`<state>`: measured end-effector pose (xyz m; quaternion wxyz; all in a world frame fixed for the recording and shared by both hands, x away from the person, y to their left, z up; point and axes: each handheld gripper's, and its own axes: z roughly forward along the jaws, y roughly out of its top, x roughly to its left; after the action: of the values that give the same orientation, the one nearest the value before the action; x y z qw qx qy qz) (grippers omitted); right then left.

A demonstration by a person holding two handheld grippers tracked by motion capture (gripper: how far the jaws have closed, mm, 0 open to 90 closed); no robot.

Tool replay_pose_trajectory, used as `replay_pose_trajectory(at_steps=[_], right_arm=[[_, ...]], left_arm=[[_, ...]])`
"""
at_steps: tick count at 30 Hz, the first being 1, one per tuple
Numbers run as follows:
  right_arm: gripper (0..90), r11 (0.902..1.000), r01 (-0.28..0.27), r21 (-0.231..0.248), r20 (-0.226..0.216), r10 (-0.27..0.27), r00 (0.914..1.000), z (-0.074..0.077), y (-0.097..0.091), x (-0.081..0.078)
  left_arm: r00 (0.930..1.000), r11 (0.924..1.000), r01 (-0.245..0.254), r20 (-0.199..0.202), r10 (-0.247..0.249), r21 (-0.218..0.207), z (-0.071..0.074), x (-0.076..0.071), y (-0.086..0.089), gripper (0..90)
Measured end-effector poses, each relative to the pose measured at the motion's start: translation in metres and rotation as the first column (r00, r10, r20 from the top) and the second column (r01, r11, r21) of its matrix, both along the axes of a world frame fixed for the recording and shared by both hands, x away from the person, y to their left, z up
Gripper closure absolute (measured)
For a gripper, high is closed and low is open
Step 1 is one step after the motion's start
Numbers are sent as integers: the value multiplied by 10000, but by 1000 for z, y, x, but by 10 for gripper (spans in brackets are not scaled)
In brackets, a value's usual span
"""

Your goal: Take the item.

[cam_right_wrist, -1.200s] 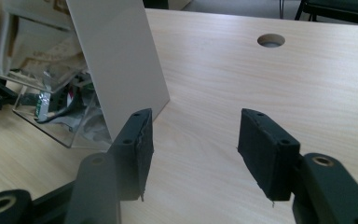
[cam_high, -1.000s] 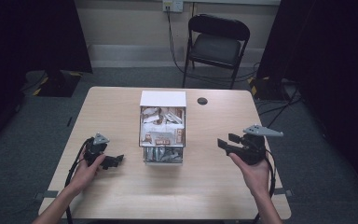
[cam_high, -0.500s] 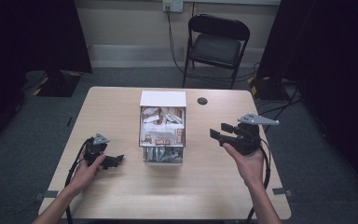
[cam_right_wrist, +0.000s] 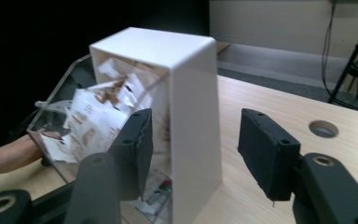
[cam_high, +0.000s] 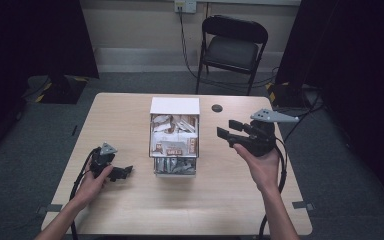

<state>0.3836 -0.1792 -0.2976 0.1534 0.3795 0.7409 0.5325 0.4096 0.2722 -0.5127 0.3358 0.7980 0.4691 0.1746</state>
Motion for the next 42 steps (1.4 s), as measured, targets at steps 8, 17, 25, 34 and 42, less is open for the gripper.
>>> replay_pose_trajectory(at_steps=[8,17,25,34,42], right_arm=[[454,9968,-790,85,298,788,9964,6,25,-3],[511,9830,-1835,-47,492,1835,9818,10,55,-8],[557,9670,-2531,-305,310,2540,9667,8,77,-6],[571,9481,-3130,-556,-70,3131,9497,-4,97,-2],[624,9434,-3223,-779,-474,3194,9464,-16,102,5]], left_arm=[[10000,10000,1,0,-1,2,0,0,0,0],[10000,10000,-2,1,2,-1,0,0,0,0],[10000,10000,27,-19,-27,17,0,0,0,0],[10000,10000,23,-18,-23,17,0,0,0,0],[10000,10000,-2,1,2,-2,0,0,0,0]])
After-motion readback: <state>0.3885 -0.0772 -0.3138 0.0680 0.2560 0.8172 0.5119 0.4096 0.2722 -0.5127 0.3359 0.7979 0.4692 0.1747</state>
